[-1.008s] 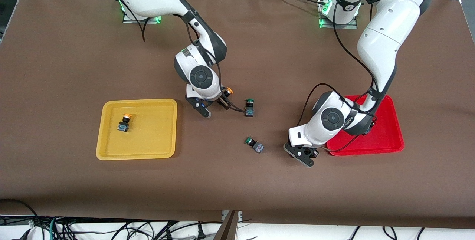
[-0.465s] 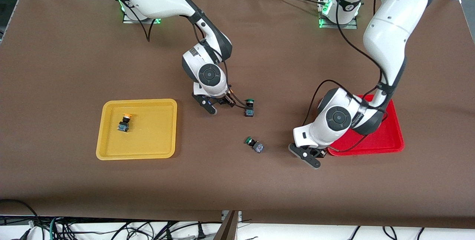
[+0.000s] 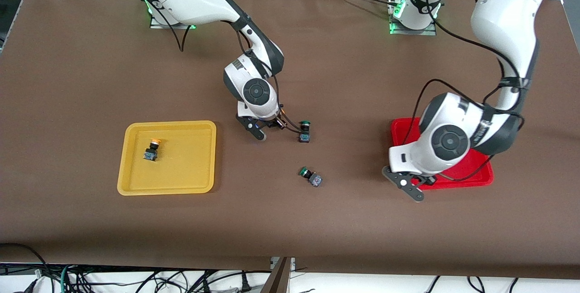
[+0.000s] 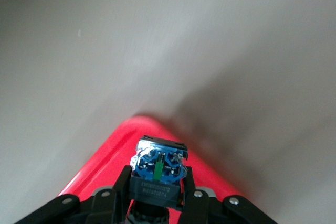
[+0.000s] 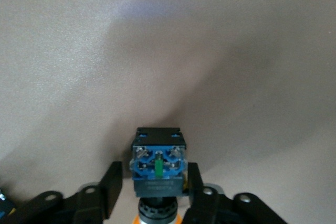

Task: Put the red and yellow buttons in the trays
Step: 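Carry both buttons, orange to the yellow tray and red to the red tray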

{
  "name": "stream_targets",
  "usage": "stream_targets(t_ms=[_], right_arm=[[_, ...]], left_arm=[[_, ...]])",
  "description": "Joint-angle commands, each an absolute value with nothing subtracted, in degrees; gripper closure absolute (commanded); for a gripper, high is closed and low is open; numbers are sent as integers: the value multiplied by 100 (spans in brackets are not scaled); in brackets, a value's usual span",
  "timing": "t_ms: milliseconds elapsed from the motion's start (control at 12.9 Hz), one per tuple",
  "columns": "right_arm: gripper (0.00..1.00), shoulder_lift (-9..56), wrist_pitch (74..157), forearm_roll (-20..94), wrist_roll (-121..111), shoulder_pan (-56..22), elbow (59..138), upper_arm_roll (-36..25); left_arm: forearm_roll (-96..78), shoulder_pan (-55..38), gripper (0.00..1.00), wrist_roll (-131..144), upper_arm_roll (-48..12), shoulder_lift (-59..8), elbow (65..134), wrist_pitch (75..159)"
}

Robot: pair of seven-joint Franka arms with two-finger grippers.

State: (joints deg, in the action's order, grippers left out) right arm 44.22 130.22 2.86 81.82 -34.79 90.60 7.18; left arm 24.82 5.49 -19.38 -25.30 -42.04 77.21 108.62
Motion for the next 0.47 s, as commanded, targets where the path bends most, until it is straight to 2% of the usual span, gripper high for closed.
stream_targets(t_ms=[0, 155, 388], right_arm=[[100, 4377, 13078, 211, 8122, -3498, 9035, 651], [100, 4194, 13017, 211, 7894, -3481, 9009, 467], [100, 3781, 12369, 272, 6729, -2965, 8991, 343]], left_arm=[[2549, 861, 99, -2312, -2558, -4060, 7945, 10251], [2549, 914, 94, -2085, -2549, -4087, 8321, 10247], [2566, 1405, 90, -1951, -2549, -4078, 9208, 11493]])
